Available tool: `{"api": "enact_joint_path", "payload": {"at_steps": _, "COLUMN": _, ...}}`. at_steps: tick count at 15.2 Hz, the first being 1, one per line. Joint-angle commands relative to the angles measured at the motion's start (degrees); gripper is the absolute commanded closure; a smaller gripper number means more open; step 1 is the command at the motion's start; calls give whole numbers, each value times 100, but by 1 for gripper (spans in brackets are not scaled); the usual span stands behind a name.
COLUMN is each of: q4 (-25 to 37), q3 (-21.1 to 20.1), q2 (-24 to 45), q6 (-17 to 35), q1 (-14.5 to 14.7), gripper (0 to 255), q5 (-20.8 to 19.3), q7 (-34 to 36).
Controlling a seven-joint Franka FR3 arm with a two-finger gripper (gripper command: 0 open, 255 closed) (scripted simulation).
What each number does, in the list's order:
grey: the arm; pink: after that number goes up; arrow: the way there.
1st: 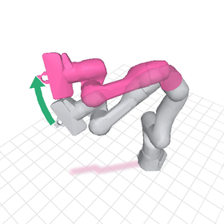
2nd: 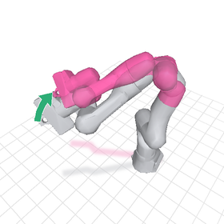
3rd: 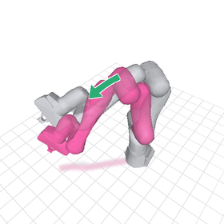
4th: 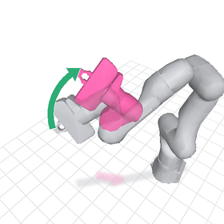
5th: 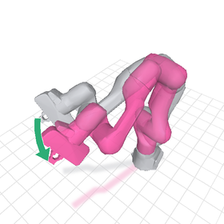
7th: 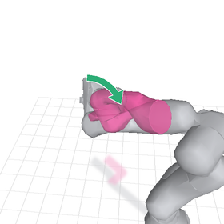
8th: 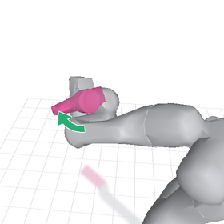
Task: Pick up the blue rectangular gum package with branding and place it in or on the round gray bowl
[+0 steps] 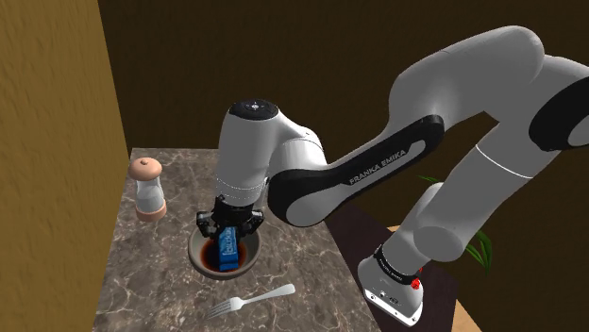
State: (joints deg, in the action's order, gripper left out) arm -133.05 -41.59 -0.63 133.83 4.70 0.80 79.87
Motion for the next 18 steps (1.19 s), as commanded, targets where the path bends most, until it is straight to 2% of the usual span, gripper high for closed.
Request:
{"api": "enact_joint_path", "payload": {"at_steps": 1, "q4": -4, "q3": 0, "q2": 4, "q6": 5, "q1": 0, "gripper": 255, "q5": -2, "q7": 2}}
{"api": "enact_joint_path", "payload": {"at_steps": 3, "q4": -4, "q3": 0, "q2": 4, "q6": 5, "q1": 0, "gripper": 255, "q5": -2, "q7": 2}}
{"api": "enact_joint_path", "payload": {"at_steps": 4, "q4": -5, "q3": 0, "q2": 3, "q6": 5, "q1": -1, "gripper": 0, "q5": -2, "q7": 1}}
{"api": "enact_joint_path", "payload": {"at_steps": 9, "q4": -4, "q3": 0, "q2": 4, "q6": 5, "q1": 0, "gripper": 0, "q5": -3, "q7": 2}}
{"api": "enact_joint_path", "payload": {"at_steps": 13, "q4": 309, "q3": 70, "q2": -562, "q6": -748, "q1": 3, "gripper": 0, "q5": 451, "q7": -336}}
{"api": "enact_joint_path", "payload": {"at_steps": 18, "q4": 309, "q3": 76, "q2": -562, "q6": -748, "q1": 8, "gripper": 0, "q5": 450, "q7": -335}}
